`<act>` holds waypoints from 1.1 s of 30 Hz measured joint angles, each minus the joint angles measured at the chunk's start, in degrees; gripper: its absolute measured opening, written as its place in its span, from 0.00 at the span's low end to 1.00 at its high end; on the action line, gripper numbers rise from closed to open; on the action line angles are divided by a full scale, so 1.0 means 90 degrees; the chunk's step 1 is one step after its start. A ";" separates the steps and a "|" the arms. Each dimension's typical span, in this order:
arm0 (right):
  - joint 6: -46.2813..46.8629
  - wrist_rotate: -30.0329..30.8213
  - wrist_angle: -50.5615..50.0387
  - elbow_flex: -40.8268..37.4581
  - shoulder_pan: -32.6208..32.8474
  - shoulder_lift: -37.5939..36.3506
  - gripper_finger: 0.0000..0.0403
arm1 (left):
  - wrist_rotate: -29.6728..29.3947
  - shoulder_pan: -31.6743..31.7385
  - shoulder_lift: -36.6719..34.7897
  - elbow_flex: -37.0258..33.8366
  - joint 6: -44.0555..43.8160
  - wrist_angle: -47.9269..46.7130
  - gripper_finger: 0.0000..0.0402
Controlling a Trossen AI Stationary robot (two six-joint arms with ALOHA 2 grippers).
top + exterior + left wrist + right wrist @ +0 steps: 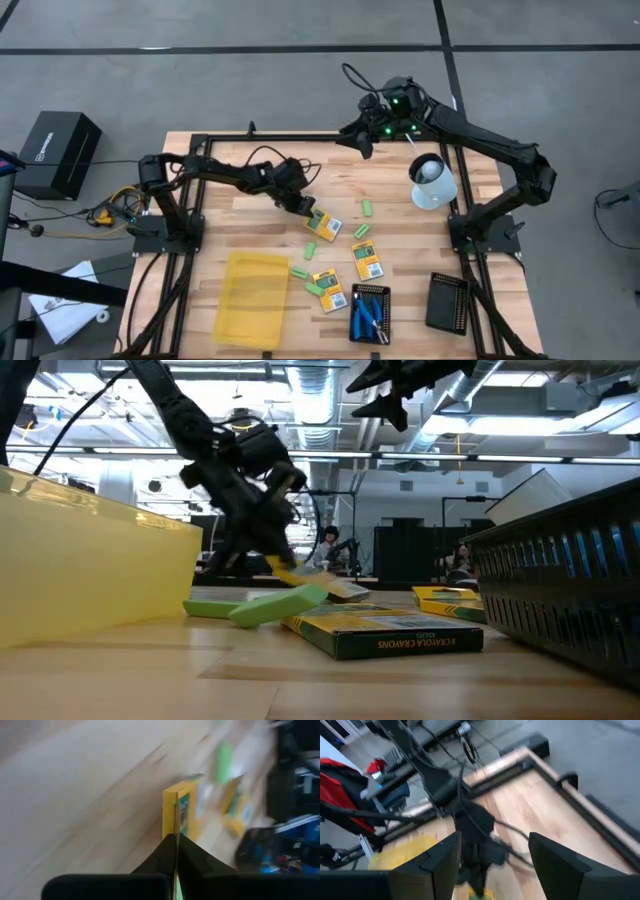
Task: Pick & Place School Supplies
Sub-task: Put the yellow crayon box into the yellow bin
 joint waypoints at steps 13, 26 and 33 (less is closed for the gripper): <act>0.0001 0.0007 -0.0325 0.0010 -0.0437 -0.0463 0.56 | 0.0069 -0.0144 -0.0232 0.1085 0.0343 0.0171 0.00; -0.0732 -0.0641 -0.2745 0.0007 -0.1119 -0.0784 0.56 | 0.0069 -0.0189 -0.0234 0.2205 0.1511 0.0207 0.00; -0.1532 -0.1365 -0.3409 0.0007 -0.1260 -0.0784 0.56 | 0.0343 -0.0187 -0.0234 0.2824 0.1867 0.0230 0.00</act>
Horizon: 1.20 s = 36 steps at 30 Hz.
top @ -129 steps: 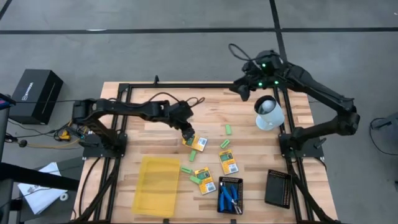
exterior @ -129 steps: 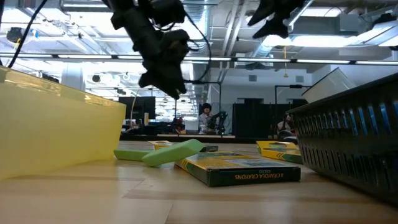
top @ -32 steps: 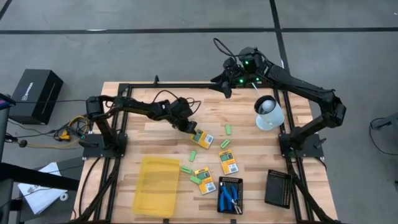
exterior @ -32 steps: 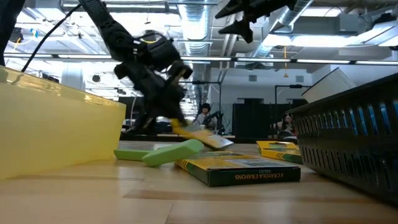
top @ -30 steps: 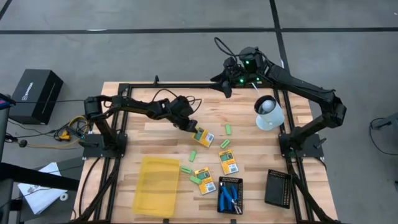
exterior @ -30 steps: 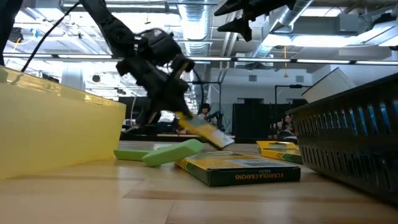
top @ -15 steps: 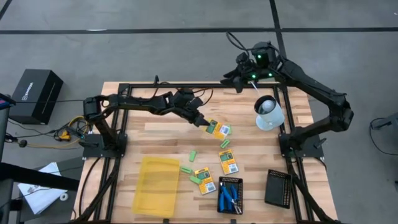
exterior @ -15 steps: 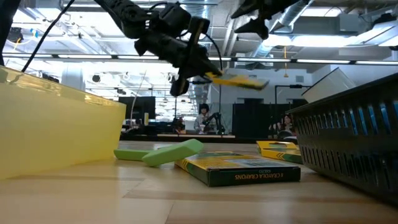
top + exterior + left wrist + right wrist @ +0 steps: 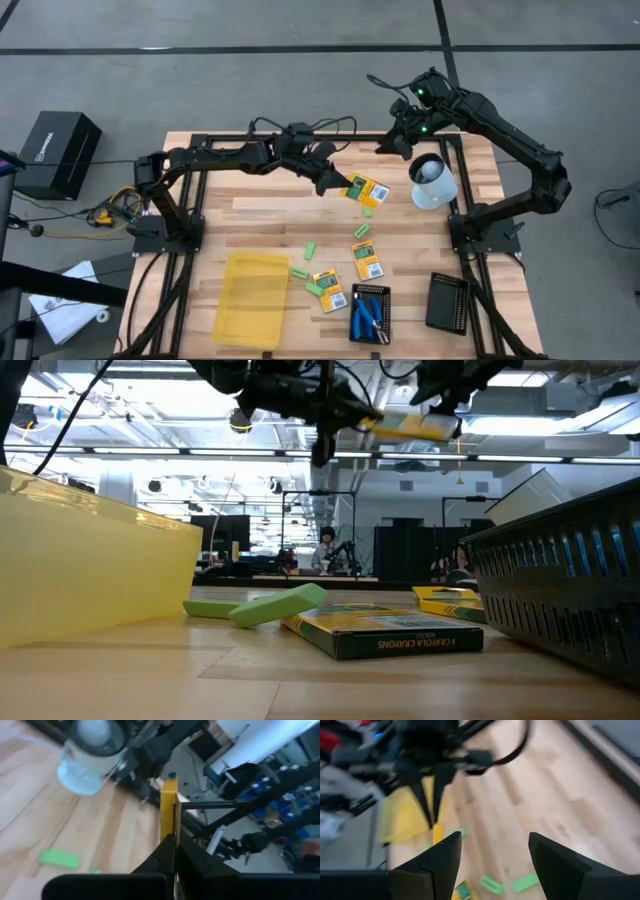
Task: Pick & Place School Supplies
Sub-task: Put the yellow crayon box into the yellow bin
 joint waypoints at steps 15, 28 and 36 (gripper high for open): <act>-0.0643 -0.1974 -0.0830 0.0000 -0.0187 0.0000 0.56 | 0.0217 0.0000 0.0000 0.0405 -0.0014 0.0010 0.00; -0.0808 -0.2127 -0.1530 0.0000 0.0234 0.0003 0.56 | -0.0001 0.0075 0.0000 0.0405 -0.0216 0.0090 0.00; -0.0793 -0.1903 -0.1482 -0.0013 0.0495 0.0063 0.56 | -0.0011 0.0073 0.0000 0.0405 -0.0315 0.0273 0.00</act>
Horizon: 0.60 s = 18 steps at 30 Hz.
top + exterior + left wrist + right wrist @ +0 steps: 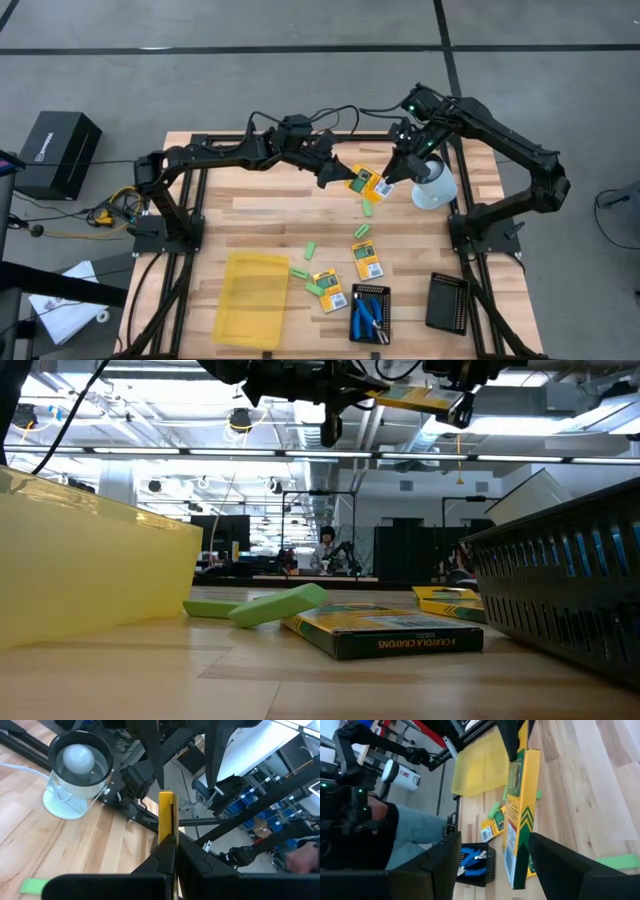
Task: Pick & Place School Supplies
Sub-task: Put the yellow crayon box into the yellow bin
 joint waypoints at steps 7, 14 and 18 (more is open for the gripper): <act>0.0141 0.0345 0.0038 -0.0007 -0.0046 0.0002 0.56 | 0.0001 -0.0012 -0.0085 0.0014 -0.0051 0.0306 0.00; 0.0248 0.0449 0.0315 -0.0007 -0.0107 0.0002 0.56 | 0.0007 -0.0047 -0.0187 0.0012 -0.0051 0.0335 0.00; 0.0436 0.0444 0.0488 -0.0007 -0.0095 0.0002 0.56 | 0.0007 -0.0053 -0.0206 0.0012 -0.0045 0.0385 0.00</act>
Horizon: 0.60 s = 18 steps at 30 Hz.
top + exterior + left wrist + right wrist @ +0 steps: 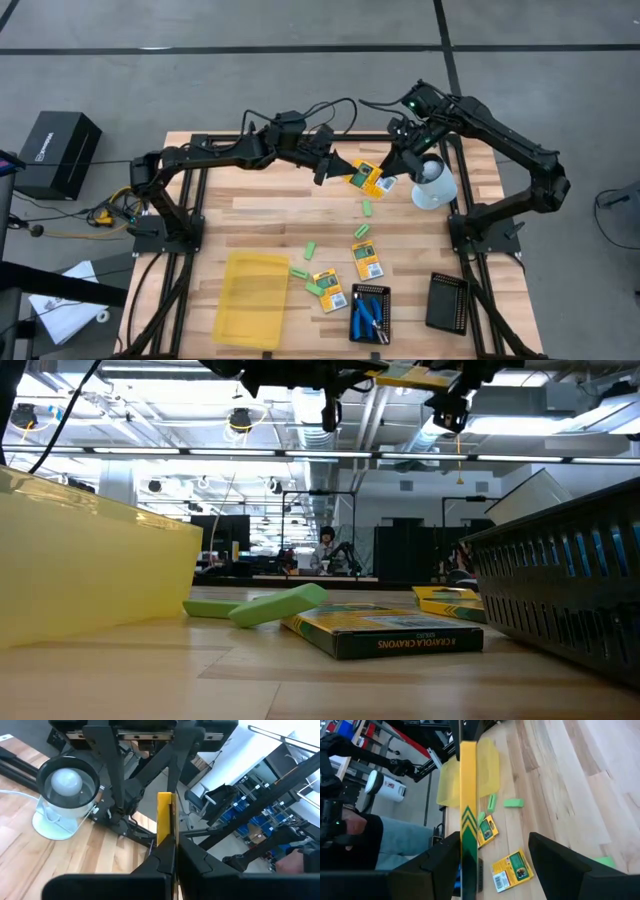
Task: Pick & Place School Supplies
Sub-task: Put the yellow crayon box into the yellow bin
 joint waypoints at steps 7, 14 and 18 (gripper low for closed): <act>0.0059 -0.0006 -0.0001 0.0000 0.0149 0.0000 0.56 | -0.0093 0.0099 0.0000 0.0000 0.0012 0.0104 0.00; 0.0178 -0.0004 0.0057 0.0000 0.0396 0.0000 0.55 | -0.0225 0.0175 0.0000 -0.0001 0.0033 0.0187 0.00; 0.0225 0.0005 0.0186 0.0000 0.0415 0.0000 0.53 | -0.0225 0.0172 0.0000 -0.0002 0.0033 0.0195 0.00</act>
